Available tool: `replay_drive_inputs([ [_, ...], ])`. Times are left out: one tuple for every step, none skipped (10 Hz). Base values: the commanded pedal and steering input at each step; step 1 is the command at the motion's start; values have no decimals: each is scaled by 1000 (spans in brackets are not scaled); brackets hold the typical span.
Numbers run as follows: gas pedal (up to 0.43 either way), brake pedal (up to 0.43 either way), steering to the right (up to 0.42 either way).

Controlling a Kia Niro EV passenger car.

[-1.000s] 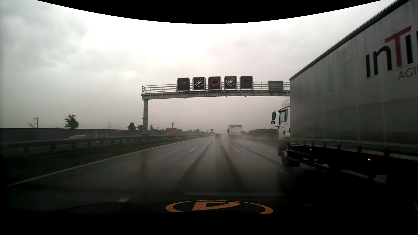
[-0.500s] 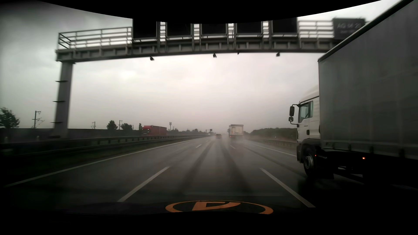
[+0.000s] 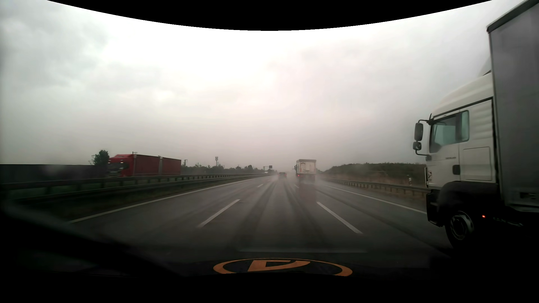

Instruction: Follow the waypoints while adhering to traffic rules and regulations

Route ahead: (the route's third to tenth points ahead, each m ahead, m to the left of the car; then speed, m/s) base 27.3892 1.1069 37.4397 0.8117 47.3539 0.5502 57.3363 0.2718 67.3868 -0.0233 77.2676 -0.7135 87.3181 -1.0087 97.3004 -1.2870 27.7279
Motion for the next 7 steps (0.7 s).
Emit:
replay_drive_inputs([
  [240,0,2],
  [228,0,2],
  [228,0,3],
  [220,0,3],
  [220,0,3],
  [220,0,3],
  [220,0,3],
])
